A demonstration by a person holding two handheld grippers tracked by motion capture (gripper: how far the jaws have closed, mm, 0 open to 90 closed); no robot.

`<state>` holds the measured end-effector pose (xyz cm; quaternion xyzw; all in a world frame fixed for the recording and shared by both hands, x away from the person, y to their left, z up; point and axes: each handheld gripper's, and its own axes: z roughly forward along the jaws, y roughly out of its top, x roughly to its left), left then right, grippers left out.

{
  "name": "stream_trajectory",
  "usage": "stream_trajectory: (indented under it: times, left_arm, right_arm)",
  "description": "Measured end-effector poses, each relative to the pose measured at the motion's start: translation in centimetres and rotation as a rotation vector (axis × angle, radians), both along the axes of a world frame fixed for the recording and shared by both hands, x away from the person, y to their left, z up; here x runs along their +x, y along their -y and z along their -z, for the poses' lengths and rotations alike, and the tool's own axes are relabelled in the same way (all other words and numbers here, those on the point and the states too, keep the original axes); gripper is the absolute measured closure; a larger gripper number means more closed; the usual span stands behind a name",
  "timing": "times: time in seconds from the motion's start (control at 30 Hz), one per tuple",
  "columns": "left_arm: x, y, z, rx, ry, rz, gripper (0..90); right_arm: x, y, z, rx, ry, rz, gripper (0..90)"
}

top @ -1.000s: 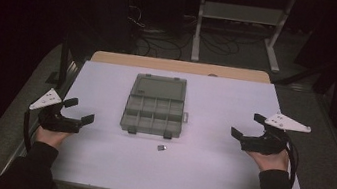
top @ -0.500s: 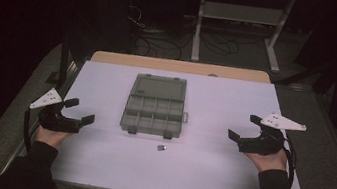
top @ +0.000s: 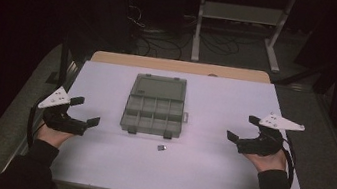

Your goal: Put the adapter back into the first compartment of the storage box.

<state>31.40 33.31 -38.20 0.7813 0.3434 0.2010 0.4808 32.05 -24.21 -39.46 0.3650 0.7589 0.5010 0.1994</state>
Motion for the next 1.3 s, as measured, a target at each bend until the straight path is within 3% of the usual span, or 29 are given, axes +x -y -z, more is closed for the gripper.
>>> stream_trajectory:
  times: [0.37, 0.53, 0.8, 1.3]
  left_arm:
    - [0.3, 1.4, -1.4, 0.049, -0.01, 0.066, 0.0]
    - [0.4, 2.9, -2.1, 0.105, -0.02, 0.134, 0.0]
    - [0.8, 4.5, -2.2, 0.148, -0.04, 0.188, 0.0]
    - [1.7, 6.9, -2.7, 0.173, -0.063, 0.256, 0.0]
  right_arm:
    - [0.0, -0.1, 0.0, -0.003, 0.0, -0.002, 0.0]
    - [0.0, -0.1, 0.0, -0.004, -0.004, -0.003, 0.0]
    - [-0.1, -0.1, 0.0, -0.005, -0.004, -0.004, 0.0]
    - [-0.1, -0.1, 0.0, -0.01, -0.005, -0.009, 0.0]
